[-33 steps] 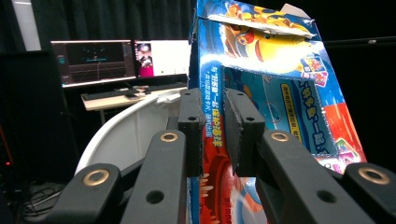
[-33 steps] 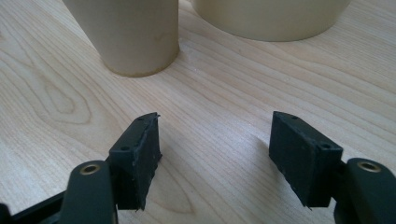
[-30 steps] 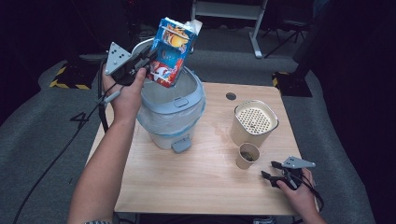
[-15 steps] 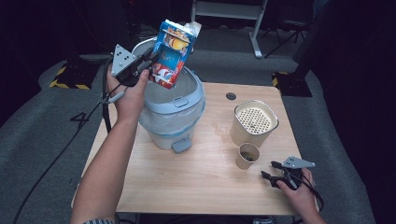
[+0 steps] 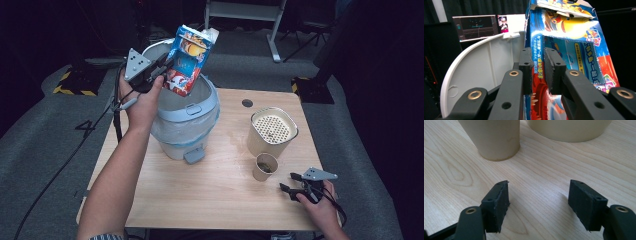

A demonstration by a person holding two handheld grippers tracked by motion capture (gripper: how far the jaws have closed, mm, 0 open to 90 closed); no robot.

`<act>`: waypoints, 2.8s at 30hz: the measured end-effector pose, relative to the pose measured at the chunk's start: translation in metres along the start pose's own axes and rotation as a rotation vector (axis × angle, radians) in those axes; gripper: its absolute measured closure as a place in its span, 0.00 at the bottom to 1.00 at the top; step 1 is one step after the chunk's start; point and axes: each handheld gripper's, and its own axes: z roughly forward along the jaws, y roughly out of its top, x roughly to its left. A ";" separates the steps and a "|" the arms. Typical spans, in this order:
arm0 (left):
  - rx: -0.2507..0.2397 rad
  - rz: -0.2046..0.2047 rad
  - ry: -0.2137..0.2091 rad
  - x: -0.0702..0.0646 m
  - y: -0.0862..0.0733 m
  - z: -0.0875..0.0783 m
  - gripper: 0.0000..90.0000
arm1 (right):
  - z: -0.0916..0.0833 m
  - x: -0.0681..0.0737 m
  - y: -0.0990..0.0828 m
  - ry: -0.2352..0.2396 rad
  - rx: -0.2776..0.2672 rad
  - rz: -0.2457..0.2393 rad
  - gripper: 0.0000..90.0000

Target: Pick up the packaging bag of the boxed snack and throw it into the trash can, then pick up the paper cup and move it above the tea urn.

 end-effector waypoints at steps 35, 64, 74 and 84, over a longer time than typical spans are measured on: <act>0.289 0.058 -0.356 -0.032 -0.017 -0.076 0.43 | 0.000 -0.001 0.000 0.005 0.003 -0.002 0.37; 0.469 0.004 -0.470 -0.051 -0.116 -0.105 0.44 | -0.006 0.000 0.003 0.023 0.034 0.001 0.40; 0.531 -0.104 -0.484 -0.056 -0.163 -0.100 0.46 | -0.013 0.008 0.013 0.058 0.026 -0.013 0.40; 0.668 -0.075 -0.416 -0.055 -0.203 -0.097 0.46 | -0.016 0.014 0.024 0.066 0.006 -0.046 0.33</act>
